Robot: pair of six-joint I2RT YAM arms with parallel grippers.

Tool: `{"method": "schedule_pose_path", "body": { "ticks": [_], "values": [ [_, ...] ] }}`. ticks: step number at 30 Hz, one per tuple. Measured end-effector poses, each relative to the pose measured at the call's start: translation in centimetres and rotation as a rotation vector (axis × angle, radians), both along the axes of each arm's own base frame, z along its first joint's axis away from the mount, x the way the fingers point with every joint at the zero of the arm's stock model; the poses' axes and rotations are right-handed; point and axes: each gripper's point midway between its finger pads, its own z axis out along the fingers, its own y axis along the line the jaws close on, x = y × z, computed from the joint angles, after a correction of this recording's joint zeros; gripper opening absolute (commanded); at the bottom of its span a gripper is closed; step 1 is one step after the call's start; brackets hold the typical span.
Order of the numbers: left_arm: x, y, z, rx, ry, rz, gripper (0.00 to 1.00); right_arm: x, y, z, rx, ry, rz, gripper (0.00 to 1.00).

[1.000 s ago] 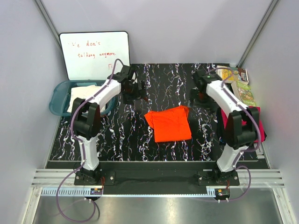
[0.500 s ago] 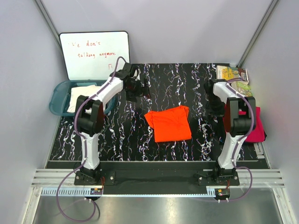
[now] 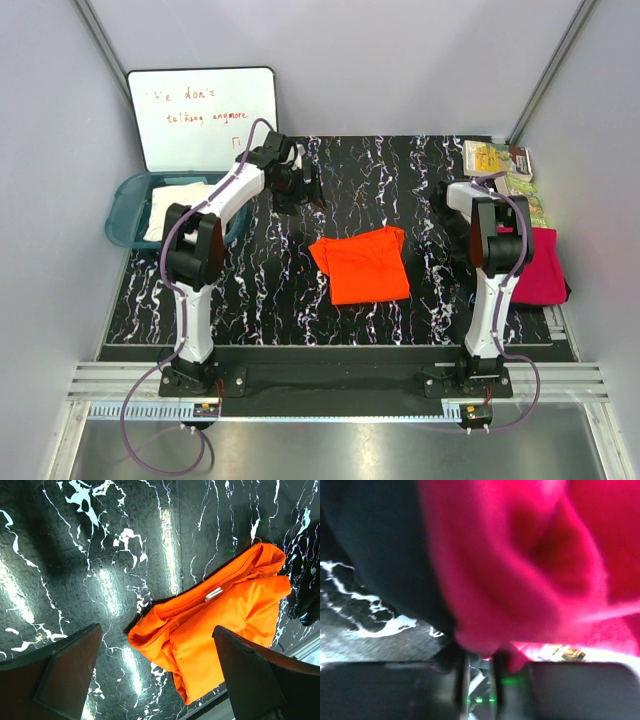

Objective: Fold and stack the t-shirts
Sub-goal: Put the neatly folded tshirt into the corner of the board with the right arm

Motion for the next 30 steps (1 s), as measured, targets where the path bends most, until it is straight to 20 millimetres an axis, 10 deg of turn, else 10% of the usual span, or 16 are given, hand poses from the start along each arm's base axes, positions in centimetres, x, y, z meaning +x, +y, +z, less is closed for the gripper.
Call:
{"method": "schedule_pose_path", "body": {
  "ticks": [12, 24, 30],
  "values": [
    [0.2, 0.3, 0.0, 0.001, -0.001, 0.005, 0.99, 1.8, 1.4, 0.5, 0.064, -0.005, 0.041, 0.0],
    [0.2, 0.3, 0.0, 0.001, -0.001, 0.006, 0.99, 5.9, 12.8, 0.1, 0.235, -0.03, 0.256, 0.0],
    [0.2, 0.3, 0.0, 0.002, -0.001, 0.006, 0.99, 5.7, 14.1, 0.0, 0.277, -0.009, 0.268, 0.0]
  ]
}}
